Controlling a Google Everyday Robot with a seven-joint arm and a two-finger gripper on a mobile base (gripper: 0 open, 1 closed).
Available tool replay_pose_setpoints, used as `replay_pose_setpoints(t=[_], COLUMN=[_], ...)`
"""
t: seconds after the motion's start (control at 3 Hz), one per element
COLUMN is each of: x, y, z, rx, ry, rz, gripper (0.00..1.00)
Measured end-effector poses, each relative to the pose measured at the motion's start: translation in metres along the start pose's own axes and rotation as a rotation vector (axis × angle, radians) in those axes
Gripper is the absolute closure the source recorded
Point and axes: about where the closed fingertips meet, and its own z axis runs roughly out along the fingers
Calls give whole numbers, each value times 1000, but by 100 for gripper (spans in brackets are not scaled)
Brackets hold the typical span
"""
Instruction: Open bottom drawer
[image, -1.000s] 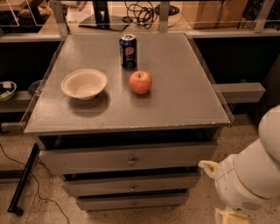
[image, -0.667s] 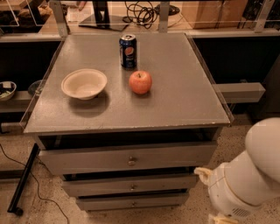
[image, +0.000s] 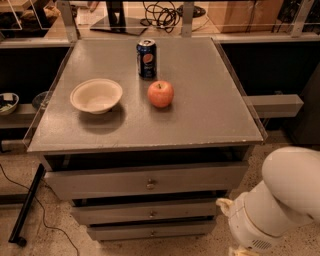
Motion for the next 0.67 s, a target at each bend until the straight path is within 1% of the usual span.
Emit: replay_pose_setpoints(t=[0.33,0.67], x=[0,2], y=[-4,-14], z=[19,40], rx=[-4,11], ry=[23,40], rz=[22,48], gripper=[0,0])
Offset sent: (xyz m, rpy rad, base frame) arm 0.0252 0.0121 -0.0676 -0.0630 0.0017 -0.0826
